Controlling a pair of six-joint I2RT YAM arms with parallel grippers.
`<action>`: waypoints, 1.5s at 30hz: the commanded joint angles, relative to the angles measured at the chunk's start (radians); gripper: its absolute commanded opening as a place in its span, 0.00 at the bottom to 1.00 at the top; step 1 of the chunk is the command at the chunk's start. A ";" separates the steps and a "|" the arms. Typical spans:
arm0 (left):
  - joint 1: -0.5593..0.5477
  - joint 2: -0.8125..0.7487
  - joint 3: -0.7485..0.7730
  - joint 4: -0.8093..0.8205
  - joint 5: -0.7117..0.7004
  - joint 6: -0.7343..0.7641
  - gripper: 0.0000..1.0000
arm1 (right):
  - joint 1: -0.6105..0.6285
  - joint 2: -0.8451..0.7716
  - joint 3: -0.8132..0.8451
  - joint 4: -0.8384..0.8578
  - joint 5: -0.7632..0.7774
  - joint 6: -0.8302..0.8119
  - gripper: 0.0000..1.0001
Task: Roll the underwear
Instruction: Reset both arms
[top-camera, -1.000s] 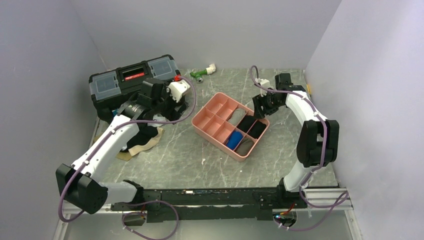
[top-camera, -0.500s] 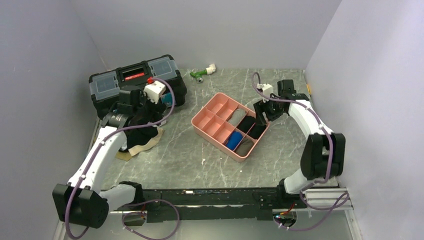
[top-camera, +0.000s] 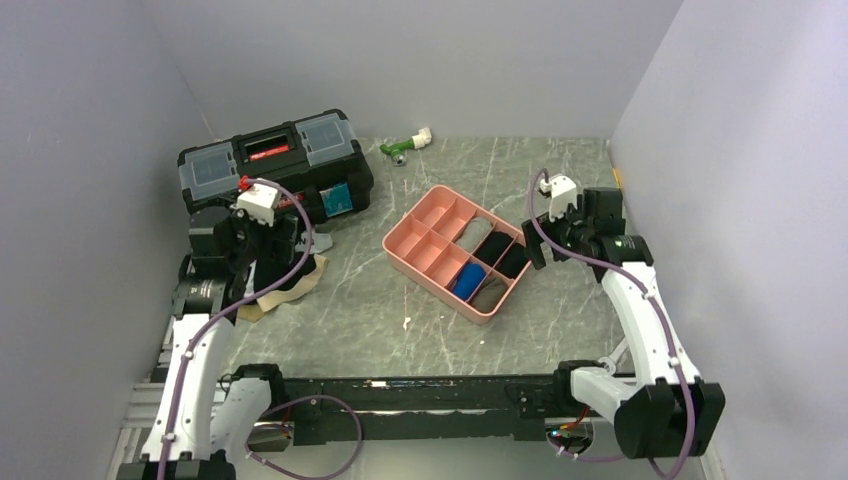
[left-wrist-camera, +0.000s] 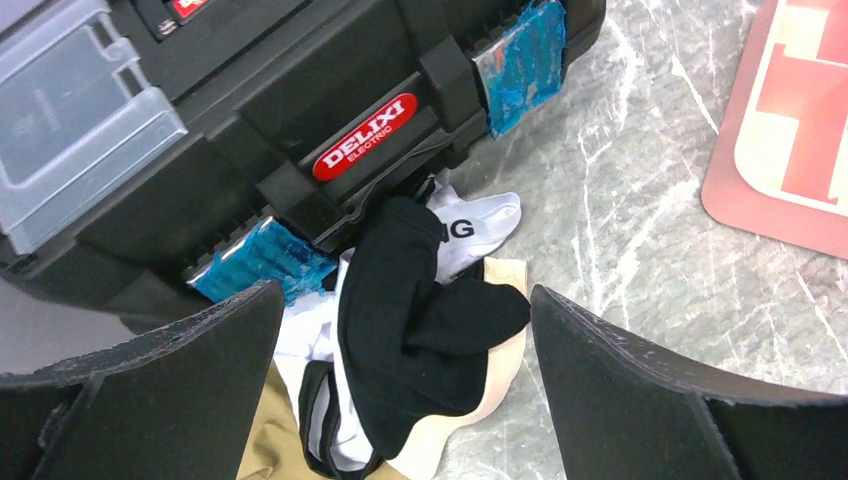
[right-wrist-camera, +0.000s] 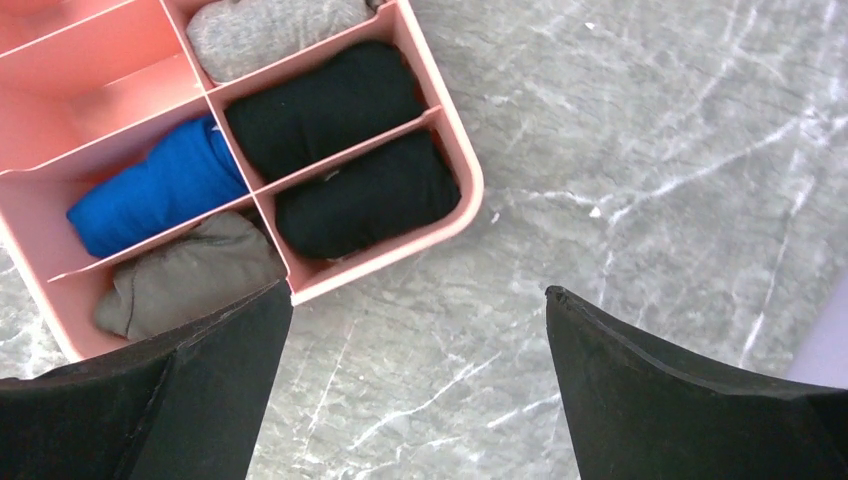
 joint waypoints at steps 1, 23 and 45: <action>0.021 -0.080 -0.015 0.017 -0.015 -0.030 1.00 | -0.023 -0.122 -0.049 0.065 0.077 0.066 1.00; 0.047 -0.255 -0.252 0.192 0.063 -0.042 0.99 | -0.090 -0.436 -0.221 0.190 0.141 0.135 1.00; 0.067 -0.279 -0.269 0.158 0.109 0.014 0.99 | -0.106 -0.452 -0.235 0.159 0.119 0.081 1.00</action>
